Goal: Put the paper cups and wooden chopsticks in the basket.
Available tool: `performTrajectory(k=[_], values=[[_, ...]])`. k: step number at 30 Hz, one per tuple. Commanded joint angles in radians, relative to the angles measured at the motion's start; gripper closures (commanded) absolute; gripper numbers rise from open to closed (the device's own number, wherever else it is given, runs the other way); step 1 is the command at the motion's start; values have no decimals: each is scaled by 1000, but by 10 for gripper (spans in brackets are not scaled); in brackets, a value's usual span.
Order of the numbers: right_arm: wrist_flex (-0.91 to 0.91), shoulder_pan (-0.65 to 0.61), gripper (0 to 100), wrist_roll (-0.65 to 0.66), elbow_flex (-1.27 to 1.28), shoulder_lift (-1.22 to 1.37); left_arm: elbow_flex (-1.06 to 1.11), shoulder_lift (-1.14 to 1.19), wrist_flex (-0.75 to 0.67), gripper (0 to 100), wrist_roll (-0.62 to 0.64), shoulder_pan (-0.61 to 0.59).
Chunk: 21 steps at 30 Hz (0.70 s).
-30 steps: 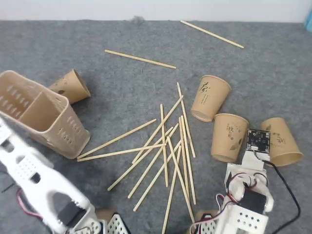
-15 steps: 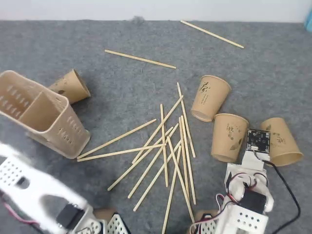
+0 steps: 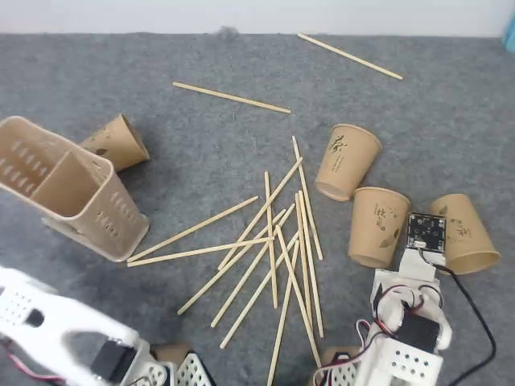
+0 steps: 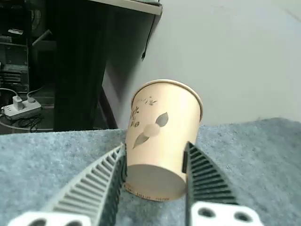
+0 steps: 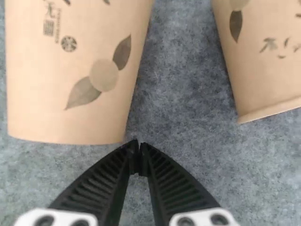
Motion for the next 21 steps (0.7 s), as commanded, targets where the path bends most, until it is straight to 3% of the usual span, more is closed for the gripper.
performTrajectory(k=[1, 10, 18, 21], values=[[-12, 15, 991, 11, 18, -13, -2, 57, -210, 846, -8, 29], [-12, 15, 991, 12, 18, -13, -2, 146, -413, 848, -8, 58], [-12, 15, 991, 12, 18, -13, -7, 155, -413, 848, -6, 61], [-12, 15, 991, 12, 18, -13, -54, 130, -308, 848, -6, 61]])
